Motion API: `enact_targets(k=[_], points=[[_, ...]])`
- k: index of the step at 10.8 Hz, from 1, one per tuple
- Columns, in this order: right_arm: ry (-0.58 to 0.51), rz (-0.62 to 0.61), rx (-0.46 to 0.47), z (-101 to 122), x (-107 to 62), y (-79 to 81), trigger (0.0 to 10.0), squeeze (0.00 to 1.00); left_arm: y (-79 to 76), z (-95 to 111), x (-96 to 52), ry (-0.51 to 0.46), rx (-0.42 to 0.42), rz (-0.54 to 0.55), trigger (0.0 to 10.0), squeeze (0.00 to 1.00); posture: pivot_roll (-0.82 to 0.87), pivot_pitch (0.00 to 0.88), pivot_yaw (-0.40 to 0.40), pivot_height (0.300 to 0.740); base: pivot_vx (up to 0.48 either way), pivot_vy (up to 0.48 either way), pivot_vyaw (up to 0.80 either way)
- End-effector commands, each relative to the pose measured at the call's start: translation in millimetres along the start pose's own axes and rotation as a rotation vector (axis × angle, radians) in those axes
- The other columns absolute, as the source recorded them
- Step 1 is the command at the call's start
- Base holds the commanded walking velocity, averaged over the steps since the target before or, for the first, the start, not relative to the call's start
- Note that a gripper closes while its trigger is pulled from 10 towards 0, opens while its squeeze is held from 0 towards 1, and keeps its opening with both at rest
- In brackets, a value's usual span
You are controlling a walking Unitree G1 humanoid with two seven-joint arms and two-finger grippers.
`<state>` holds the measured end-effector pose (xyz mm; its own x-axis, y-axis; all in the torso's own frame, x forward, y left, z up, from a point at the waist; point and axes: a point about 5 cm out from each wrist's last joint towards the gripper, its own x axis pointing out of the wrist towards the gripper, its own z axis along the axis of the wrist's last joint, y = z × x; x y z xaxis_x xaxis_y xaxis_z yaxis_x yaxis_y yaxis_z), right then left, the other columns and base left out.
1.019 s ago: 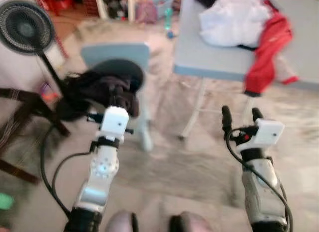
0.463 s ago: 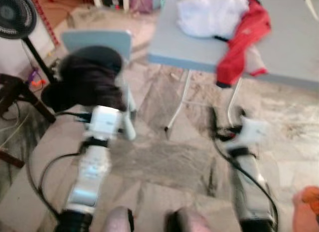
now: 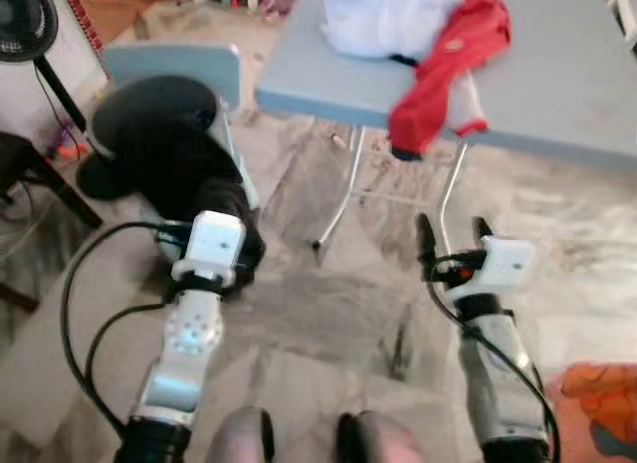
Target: Hang hanger
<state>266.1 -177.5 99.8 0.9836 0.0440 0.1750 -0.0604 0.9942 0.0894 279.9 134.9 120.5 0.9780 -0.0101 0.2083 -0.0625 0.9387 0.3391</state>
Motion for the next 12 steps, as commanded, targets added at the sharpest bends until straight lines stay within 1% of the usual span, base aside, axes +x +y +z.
enact_targets(k=[1,2,3,4,6,12], points=[[0.008,-0.021,0.001,0.6,-1.3,-3.7,10.0,0.0,-2.4,4.5,-0.9,-0.013,-0.009,0.004,10.0,0.0,-0.03,0.207,0.004,0.74,0.0,0.0,0.0],[0.013,-0.02,-0.001,0.0,-1.4,-4.1,10.0,0.0,-1.8,4.0,-1.7,-0.005,-0.019,0.011,10.0,0.0,-0.03,0.208,0.002,0.74,0.0,0.0,0.0],[0.019,-0.019,-0.007,-0.3,-1.1,-5.1,10.0,0.0,-1.2,3.2,-1.4,0.018,-0.053,0.02,10.0,0.0,-0.03,0.21,0.0,0.74,0.0,0.0,-0.8],[0.024,-0.016,-0.012,-1.4,-1.6,-3.6,10.0,0.0,-1.1,2.1,-1.1,0.033,-0.075,0.014,10.0,0.0,-0.03,0.212,-0.001,0.74,0.0,0.48,-0.8],[0.028,-0.018,-0.023,-1.9,-2.8,-3.8,10.0,0.0,-2.9,1.5,-2.1,0.041,-0.086,-0.012,10.0,0.0,-0.03,0.218,0.0,0.74,0.0,0.48,-0.8],[0.028,-0.018,-0.023,-1.9,-2.8,-3.8,10.0,0.0,-2.9,1.5,-2.1,0.041,-0.086,-0.012,10.0,0.0,-0.03,0.218,0.0,0.74,0.0,0.48,-0.8]])
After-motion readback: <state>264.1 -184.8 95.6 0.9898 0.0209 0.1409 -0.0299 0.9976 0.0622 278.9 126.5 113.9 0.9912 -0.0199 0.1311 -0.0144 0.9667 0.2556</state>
